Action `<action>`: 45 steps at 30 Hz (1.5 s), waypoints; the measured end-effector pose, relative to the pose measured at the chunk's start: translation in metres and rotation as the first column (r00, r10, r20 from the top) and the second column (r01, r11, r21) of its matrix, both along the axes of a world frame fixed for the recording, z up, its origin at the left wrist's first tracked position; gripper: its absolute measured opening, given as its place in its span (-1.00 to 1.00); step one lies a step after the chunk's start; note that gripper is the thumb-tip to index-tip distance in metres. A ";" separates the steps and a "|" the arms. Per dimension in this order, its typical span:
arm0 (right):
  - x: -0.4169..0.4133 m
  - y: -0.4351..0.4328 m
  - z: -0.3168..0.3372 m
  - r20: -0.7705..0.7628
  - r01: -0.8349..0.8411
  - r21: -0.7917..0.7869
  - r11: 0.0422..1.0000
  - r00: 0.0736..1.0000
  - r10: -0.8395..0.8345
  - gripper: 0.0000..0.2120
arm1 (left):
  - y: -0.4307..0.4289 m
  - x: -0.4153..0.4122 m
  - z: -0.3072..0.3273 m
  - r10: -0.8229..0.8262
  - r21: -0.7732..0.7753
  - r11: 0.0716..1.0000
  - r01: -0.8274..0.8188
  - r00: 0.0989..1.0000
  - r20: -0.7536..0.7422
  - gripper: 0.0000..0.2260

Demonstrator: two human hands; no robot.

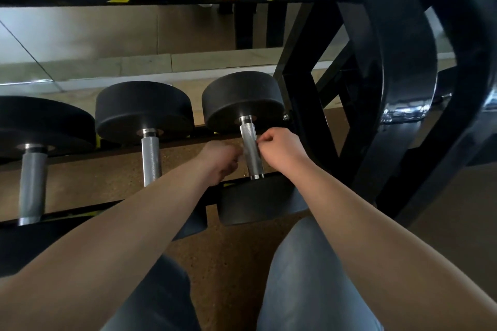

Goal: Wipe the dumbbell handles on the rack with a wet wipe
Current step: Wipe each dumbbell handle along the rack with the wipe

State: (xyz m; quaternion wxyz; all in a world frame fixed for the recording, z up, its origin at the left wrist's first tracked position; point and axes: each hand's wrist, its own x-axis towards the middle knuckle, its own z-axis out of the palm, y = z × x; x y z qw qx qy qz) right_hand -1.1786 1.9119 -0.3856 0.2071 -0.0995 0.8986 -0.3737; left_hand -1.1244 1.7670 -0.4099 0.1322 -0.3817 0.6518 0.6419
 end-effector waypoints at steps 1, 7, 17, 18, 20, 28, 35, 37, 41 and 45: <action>0.000 0.000 0.000 0.000 0.000 0.001 1.000 1.000 0.000 -0.87 | -0.001 -0.002 0.000 0.072 0.042 0.997 -0.069 0.996 -0.056 -0.93; 0.001 0.000 0.002 -0.003 0.004 0.013 1.000 1.000 -0.004 -0.86 | -0.004 0.011 0.004 -0.496 -0.154 0.828 0.540 0.832 0.248 -0.85; 0.005 0.003 0.002 -0.008 0.012 0.007 1.000 1.000 -0.012 -0.84 | 0.003 -0.012 -0.005 -0.179 -0.035 0.983 0.178 0.983 -0.044 -0.73; 0.005 0.003 0.002 -0.009 0.009 0.013 1.000 1.000 -0.009 -0.84 | 0.002 -0.006 -0.001 -0.386 -0.123 0.914 0.386 0.922 0.028 -0.78; 0.004 0.003 0.002 -0.013 0.001 0.028 1.000 1.000 0.000 -0.82 | 0.001 0.002 0.006 -0.692 -0.269 0.618 0.739 0.674 0.261 -0.84; 0.013 0.000 0.013 -0.110 -0.104 0.037 0.994 0.988 0.108 -0.79 | -0.032 0.030 0.014 -0.559 -0.382 0.722 0.577 0.812 0.169 -0.85; 0.055 -0.033 0.032 -0.207 -0.470 0.047 0.881 0.858 0.469 -0.58 | -0.074 0.083 0.052 -0.351 -0.366 0.889 0.275 0.922 -0.161 -0.78; 0.071 -0.055 0.035 -0.241 -0.474 -0.027 0.880 0.858 0.454 -0.58 | -0.085 0.101 0.057 -0.298 -0.396 0.895 0.206 0.936 -0.188 -0.81; 0.094 -0.098 0.035 -0.279 -0.439 -0.111 0.891 0.875 0.396 -0.68 | -0.111 0.136 0.062 -0.206 -0.379 0.920 0.098 0.944 -0.257 -0.89; 0.106 -0.130 0.031 -0.276 -0.383 -0.122 0.916 0.899 0.339 -0.78 | -0.132 0.158 0.058 -0.098 -0.334 0.942 0.005 0.960 -0.262 -0.87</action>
